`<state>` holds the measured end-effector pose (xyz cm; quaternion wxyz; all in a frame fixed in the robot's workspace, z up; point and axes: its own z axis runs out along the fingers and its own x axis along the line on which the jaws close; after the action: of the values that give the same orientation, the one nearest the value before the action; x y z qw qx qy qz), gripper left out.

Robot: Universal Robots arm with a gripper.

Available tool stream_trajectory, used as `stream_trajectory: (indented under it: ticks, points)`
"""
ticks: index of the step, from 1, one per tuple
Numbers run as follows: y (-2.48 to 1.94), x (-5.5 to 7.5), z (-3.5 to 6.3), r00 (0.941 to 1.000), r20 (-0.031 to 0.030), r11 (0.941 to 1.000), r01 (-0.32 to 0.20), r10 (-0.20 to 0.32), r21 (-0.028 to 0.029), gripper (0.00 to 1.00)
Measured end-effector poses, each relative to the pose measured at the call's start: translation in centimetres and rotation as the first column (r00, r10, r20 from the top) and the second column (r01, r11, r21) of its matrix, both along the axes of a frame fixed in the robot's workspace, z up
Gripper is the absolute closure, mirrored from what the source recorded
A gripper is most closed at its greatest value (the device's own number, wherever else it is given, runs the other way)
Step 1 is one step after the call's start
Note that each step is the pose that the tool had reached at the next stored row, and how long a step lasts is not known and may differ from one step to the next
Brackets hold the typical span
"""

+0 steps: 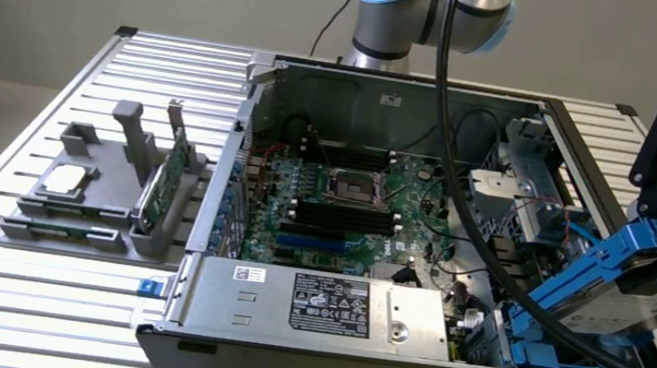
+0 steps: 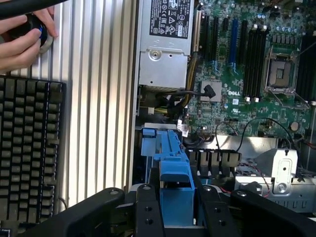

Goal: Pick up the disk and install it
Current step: 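Insert the disk into the insertion slot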

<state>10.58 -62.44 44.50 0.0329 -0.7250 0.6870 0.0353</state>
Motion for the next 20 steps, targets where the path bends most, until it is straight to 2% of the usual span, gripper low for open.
stream_trajectory:
  ticks: [7, 20]
  points:
    - [0.08, 0.0, -0.06, 1.0, 0.0, 1.0, 0.002, -0.002, 0.0001, 0.68]
    - [0.19, 0.09, -0.77, 0.9998, 0.0, 0.9998, 0.021, -0.021, 0.0001, 0.68]
